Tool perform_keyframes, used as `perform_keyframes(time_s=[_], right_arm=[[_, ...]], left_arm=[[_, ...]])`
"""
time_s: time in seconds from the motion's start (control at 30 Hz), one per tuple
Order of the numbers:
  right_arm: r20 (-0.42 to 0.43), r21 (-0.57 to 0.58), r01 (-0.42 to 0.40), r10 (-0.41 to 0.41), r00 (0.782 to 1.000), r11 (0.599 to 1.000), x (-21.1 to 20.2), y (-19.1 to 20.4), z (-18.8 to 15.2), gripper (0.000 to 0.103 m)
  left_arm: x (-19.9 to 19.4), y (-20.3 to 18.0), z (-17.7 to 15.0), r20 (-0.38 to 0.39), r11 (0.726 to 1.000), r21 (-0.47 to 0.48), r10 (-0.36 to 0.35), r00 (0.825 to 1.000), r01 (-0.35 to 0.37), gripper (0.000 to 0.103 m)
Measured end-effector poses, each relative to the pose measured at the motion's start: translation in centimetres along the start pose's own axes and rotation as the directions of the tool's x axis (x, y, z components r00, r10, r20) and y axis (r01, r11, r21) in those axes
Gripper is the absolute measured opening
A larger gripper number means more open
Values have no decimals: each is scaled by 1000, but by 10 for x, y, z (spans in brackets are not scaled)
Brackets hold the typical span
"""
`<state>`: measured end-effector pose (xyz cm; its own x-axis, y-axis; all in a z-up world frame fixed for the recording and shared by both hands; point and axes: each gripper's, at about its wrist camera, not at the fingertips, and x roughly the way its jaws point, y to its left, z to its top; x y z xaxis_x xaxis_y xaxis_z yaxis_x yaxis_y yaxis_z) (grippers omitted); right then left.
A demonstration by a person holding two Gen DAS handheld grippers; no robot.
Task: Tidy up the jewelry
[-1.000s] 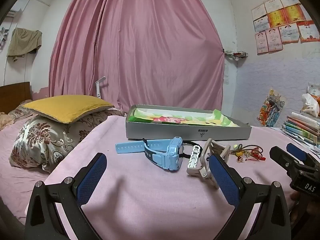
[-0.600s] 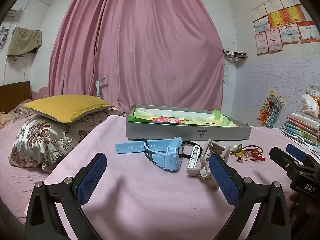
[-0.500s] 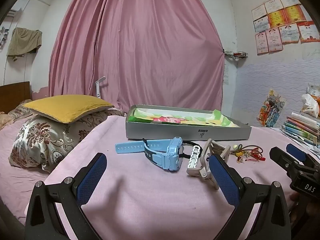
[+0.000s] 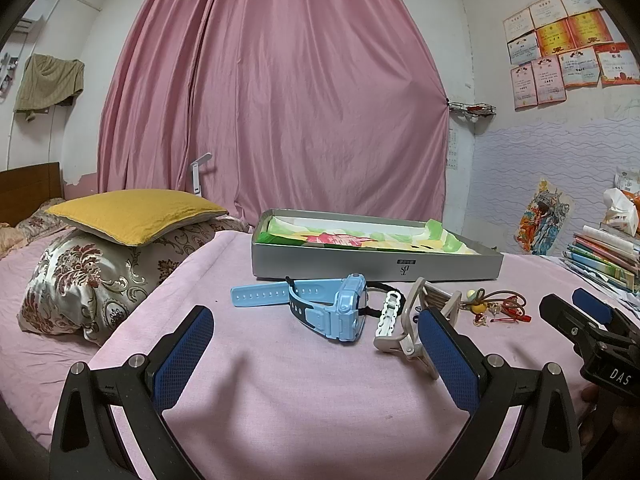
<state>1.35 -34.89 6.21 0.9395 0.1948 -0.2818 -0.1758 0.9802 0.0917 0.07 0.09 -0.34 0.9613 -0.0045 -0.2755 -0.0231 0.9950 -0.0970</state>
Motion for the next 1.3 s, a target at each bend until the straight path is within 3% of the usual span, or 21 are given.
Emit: perform_keyframes(time_s=[1.3], right_arm=[[1, 4, -1, 1, 1000, 1000, 0, 0, 0, 102]], left_arm=[[-1, 1, 2, -2, 1000, -2, 1, 1000, -1, 102]])
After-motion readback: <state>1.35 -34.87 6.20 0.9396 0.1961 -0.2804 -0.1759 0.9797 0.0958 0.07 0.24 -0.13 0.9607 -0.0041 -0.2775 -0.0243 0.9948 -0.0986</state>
